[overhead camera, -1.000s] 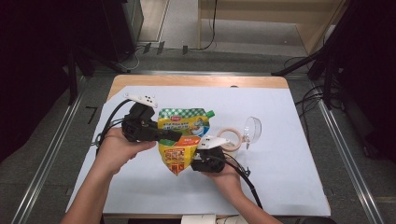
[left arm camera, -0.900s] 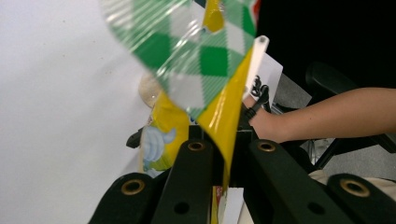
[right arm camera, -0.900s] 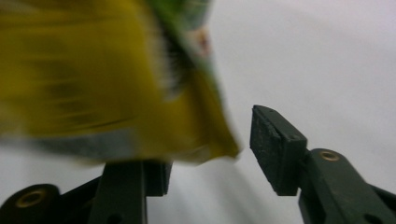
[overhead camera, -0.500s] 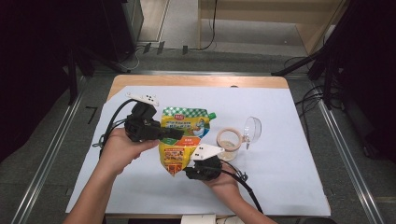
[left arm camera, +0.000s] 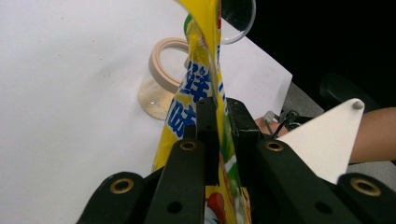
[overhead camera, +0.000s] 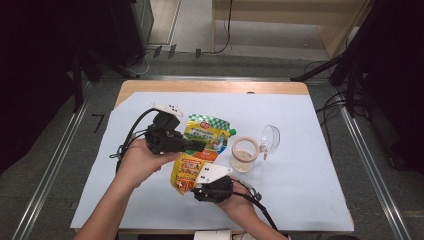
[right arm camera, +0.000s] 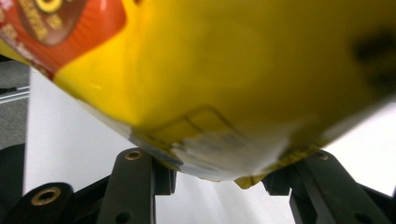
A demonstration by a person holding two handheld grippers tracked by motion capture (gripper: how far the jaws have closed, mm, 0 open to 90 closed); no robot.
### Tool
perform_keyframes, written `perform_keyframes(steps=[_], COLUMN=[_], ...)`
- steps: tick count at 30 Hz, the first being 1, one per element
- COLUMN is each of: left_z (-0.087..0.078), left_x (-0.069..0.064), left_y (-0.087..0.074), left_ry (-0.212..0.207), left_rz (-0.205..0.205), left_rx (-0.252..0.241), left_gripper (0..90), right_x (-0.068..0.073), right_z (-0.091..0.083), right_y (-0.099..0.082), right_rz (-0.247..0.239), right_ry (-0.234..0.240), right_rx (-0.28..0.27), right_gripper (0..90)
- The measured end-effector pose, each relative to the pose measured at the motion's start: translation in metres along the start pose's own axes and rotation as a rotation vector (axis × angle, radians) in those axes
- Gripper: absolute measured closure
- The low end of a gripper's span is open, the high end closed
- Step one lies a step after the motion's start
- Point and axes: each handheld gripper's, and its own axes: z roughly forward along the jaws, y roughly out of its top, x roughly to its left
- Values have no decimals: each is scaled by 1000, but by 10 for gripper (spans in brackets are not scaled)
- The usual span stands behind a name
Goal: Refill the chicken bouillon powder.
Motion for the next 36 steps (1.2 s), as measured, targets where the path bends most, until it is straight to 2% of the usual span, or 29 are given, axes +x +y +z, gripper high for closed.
perform_keyframes(steps=[2,3,4,5,8,11,14,19,22,26,29,33,36], left_z=[3,5,9,11,16,21,24,36,42,48,51,55,58], left_x=[-1,-2,-2,-2,-3,-5,-6,-7,-5,1,4,9,12], left_y=[1,2,2,2,3,6,8,10,12,17,21,33,44], left_ry=[1,18,16,10,9,10,27,73,75,45,37,31,34], left_rz=[5,15,12,10,26,29,39,66,47,-25,-45,-72,-88], left_rx=[2,11,16,19,26,20,15,32,38,32,36,44,62], left_gripper=[853,854,855,851,839,813,801,780,768,715,706,715,711], right_x=[2,4,6,8,13,13,11,6,6,4,1,-6,-10], right_z=[-1,-2,-3,-4,-6,-9,-12,-13,-15,-17,-18,-19,-19], right_y=[1,1,2,5,7,8,9,9,10,13,15,16,19], right_rz=[-4,-2,-18,-22,-19,19,49,83,107,113,119,150,141], right_ry=[6,6,6,10,23,43,42,51,65,72,71,85,75], right_rx=[-4,-3,-17,-8,-22,-33,-34,-27,-31,-45,-47,-45,-38], right_gripper=[568,568,568,566,562,562,564,567,571,577,576,576,575])
